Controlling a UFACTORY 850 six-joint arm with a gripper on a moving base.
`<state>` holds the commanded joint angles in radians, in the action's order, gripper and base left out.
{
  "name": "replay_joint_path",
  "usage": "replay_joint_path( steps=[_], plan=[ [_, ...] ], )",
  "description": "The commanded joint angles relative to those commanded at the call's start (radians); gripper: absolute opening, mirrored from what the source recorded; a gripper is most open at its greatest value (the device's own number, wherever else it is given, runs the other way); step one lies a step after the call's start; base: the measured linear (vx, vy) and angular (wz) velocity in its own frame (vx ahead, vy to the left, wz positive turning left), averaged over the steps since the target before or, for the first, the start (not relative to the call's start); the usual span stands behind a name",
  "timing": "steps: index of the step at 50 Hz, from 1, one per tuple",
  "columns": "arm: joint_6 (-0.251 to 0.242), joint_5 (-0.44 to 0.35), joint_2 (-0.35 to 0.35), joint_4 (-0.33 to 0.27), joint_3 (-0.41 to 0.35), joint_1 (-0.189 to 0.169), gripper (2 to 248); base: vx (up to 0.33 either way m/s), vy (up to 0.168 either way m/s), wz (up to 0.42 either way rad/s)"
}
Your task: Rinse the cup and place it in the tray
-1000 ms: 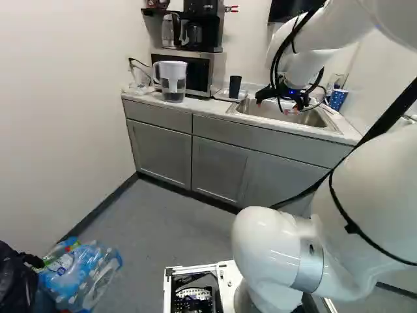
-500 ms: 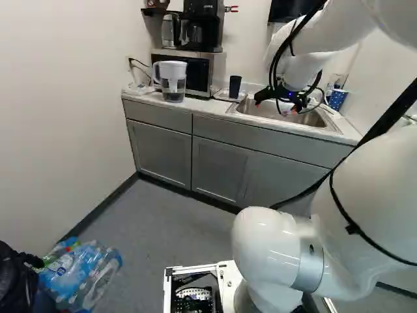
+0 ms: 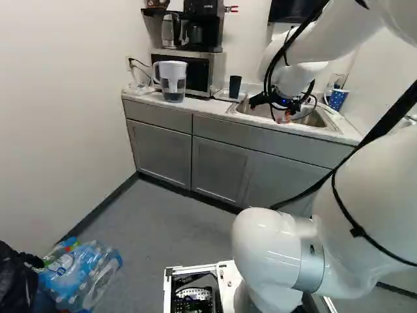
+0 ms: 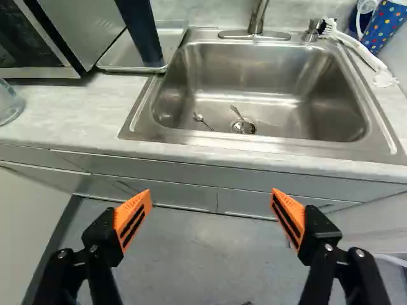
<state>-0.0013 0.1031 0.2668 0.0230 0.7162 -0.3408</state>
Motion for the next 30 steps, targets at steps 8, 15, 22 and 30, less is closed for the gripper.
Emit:
replay_joint_path(
  steps=[8,15,22,30],
  plan=[
    [0.000,-0.050,0.001,-0.001,-0.032,0.017,247,0.000,0.000,0.000],
    [0.000,-0.099,0.001,-0.002,-0.064,0.035,247,0.000,0.000,0.000],
    [0.000,-0.154,0.002,-0.004,-0.099,0.054,247,0.000,0.000,0.000],
    [0.000,-0.224,0.003,-0.005,-0.144,0.078,247,0.000,0.000,0.000]
  ],
)
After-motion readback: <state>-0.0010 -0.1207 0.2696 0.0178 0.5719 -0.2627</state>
